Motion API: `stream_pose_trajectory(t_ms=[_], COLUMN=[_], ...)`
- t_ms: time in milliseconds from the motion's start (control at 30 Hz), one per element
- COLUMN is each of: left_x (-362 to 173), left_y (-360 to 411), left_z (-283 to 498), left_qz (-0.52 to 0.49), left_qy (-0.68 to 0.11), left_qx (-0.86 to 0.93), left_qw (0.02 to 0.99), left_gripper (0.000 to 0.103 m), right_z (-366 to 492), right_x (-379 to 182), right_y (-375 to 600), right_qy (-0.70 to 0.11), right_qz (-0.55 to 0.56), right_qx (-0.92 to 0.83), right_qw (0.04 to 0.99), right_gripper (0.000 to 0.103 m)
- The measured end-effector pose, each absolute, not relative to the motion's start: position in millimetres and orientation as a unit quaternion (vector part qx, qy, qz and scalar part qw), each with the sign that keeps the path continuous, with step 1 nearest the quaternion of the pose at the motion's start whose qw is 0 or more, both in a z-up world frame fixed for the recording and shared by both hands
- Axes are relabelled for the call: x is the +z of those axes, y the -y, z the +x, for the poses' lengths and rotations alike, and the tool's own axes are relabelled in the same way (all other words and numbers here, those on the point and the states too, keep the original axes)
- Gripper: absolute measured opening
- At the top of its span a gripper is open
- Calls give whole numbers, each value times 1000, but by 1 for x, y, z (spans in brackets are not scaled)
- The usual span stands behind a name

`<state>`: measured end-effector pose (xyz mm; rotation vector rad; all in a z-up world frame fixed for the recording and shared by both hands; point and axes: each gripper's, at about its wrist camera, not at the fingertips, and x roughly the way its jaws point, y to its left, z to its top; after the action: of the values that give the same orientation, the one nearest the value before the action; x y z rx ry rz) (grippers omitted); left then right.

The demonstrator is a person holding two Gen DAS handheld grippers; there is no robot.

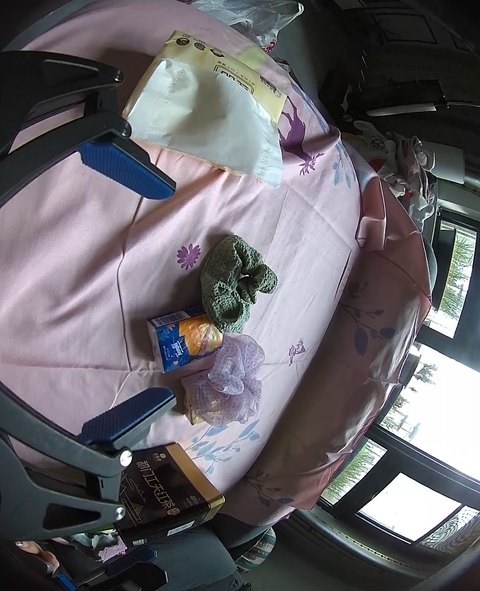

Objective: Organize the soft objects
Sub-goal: 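Move the right tool back over the bed toward the remaining items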

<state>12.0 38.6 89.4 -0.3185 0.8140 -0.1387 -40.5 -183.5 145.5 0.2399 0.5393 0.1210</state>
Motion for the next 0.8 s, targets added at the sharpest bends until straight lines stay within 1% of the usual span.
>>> stream_pose_trajectory(t_ms=[300, 467, 800], left_x=[87, 81, 80], left_y=[-38, -34, -43], left_z=[13, 19, 20], left_qz=[-136, -110, -127], left_qy=[-399, -418, -417], left_qx=[-65, -66, -55], left_qw=[904, 899, 898], left_gripper=[102, 102, 102], right_z=[-36, -34, -32], right_x=[141, 139, 137], right_y=[182, 180, 177], right_qy=[-276, -281, -283], right_qz=[125, 126, 123], right_qx=[62, 66, 65], right_qw=[951, 949, 949], right_gripper=[102, 102, 102])
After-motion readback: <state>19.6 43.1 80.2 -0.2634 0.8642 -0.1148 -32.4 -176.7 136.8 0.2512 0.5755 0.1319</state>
